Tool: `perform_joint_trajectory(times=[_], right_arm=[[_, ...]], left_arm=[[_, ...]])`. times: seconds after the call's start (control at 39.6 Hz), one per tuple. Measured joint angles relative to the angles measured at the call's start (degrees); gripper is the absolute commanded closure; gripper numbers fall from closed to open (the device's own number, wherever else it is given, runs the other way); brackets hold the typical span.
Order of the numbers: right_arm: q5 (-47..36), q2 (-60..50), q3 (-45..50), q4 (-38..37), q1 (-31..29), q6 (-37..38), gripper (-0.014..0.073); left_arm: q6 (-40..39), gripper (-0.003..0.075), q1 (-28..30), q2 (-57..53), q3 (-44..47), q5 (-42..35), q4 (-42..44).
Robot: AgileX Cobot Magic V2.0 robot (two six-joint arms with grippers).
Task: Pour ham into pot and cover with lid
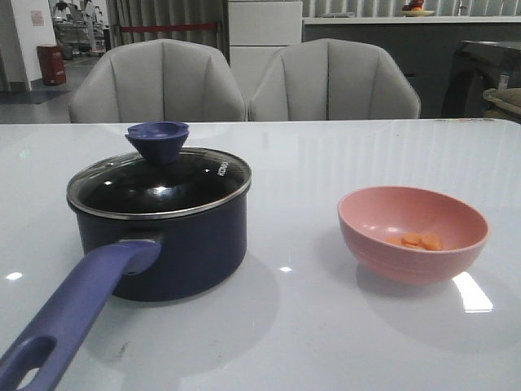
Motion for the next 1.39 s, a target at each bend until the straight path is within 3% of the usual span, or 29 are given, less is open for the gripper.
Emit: perform_joint_trajectory(times=[0.28, 0.61, 0.91, 1.39], right_arm=[[0.0, 0.0, 0.0, 0.0, 0.0, 0.0, 0.044], [0.0, 0.0, 0.0, 0.0, 0.0, 0.0, 0.044], [0.0, 0.0, 0.0, 0.0, 0.0, 0.0, 0.044], [0.0, 0.0, 0.0, 0.0, 0.0, 0.0, 0.044]], left_arm=[[0.0, 0.0108, -0.3, 15.3, -17.2, 16.0, -3.6], [-3.1, 0.0111, -11.7, 34.0, -30.9, 19.4, -5.4], [-13.9, 0.0106, -23.4, 48.5, -42.6, 23.6, 3.4], [-20.9, 0.0079, -26.3, 67.2, -59.5, 34.2, 5.1]])
